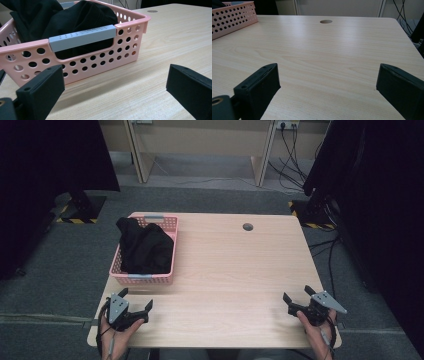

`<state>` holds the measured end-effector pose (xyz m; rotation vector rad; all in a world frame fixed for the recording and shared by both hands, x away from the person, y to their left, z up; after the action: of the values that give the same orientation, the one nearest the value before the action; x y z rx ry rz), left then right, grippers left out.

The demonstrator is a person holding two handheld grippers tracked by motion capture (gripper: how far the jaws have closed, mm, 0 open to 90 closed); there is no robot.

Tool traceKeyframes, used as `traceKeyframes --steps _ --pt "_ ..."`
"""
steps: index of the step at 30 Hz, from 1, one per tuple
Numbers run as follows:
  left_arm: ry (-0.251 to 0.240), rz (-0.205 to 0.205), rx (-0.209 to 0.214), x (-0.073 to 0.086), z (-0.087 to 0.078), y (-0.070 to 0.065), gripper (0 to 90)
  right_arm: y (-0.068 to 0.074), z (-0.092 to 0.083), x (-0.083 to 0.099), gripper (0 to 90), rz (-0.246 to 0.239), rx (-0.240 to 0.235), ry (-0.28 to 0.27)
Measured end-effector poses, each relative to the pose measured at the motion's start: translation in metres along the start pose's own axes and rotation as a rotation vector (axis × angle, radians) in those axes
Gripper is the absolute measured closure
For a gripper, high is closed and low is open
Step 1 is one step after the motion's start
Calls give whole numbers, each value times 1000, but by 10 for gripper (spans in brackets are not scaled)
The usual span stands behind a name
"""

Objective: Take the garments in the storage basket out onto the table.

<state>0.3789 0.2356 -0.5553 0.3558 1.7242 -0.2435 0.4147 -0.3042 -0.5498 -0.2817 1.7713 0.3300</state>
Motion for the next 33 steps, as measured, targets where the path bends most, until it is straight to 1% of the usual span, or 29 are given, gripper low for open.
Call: traceKeyframes --steps 3,6,9,12,16,19,21,23,26,30,33 --pt "-11 -4 -1 -7 -1 -1 10 1 0 0 50 -3 0 -1" --pt "-44 -8 6 -25 -1 0 12 1 0 0 50 -7 -1 4" --pt "-63 15 -1 -46 5 2 15 1 0 0 50 -11 1 6" --pt "-58 48 -19 -64 18 9 17 2 1 1 50 -15 0 9" --pt "-37 74 -38 -82 38 21 17 2 0 0 50 -16 -4 7" --pt "-21 87 -42 -92 52 28 17 2 1 0 50 -14 -7 8" --pt "-5 108 -48 -98 62 33 18 2 1 0 50 -14 -7 7" --pt "23 126 -46 -102 73 37 18 2 1 0 49 -18 -7 8" --pt "51 159 -50 -107 89 43 22 3 1 0 50 -20 -8 8" --pt "88 160 -59 -109 106 49 29 2 1 0 49 -16 -9 7" --pt "105 165 -57 -110 117 50 31 2 0 0 49 -13 -10 6"
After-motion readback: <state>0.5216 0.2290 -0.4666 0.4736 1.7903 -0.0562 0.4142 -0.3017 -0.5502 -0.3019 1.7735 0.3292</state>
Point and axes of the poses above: each handheld gripper's, and its own axes: z roughly forward along the jaws, x roughly out of its underside, y roughly to its left, the point moved 8 cm from there along z, roughly forward along the jaws, and after that the axes turned 7 degrees about -y, right-handed, at the moved point
